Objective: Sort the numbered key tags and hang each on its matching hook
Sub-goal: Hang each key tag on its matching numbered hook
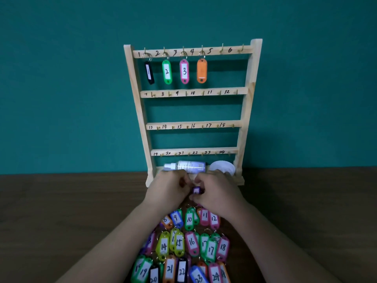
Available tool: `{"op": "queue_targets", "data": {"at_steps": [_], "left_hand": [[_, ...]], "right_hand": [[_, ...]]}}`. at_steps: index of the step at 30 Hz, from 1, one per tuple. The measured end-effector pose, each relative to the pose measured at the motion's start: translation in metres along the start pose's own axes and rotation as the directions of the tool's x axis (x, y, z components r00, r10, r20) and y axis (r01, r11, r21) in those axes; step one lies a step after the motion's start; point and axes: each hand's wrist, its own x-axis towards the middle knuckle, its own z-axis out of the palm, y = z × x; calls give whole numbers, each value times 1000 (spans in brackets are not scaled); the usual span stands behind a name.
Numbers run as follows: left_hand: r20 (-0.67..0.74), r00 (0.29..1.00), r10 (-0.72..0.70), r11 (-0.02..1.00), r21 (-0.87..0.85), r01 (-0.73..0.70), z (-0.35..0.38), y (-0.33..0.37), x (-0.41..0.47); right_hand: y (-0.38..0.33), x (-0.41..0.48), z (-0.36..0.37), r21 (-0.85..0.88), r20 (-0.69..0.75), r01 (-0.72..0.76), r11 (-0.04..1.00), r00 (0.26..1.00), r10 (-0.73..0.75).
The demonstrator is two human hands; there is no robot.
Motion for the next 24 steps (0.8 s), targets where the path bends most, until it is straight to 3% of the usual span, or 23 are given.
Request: {"op": "queue_targets", "data": {"at_steps": [6,12,18,24], "left_hand": [[47,999,-21,999,41,19,6,-10,-3],[87,996,-19,998,-58,24,10,-17,-2],[109,993,-36,987,-150,52,10,-22,0],[138,990,-1,960,-278,40,10,-27,2]], "right_hand": [[-8,-4,3,136,70,-11,991,998,2],[-10,-4,5,168,81,-9,986,997,-4],[-4,-2,11,361,138,-119,925,988,74],[6,6,-1,525,-18,-159,836,980,198]]}}
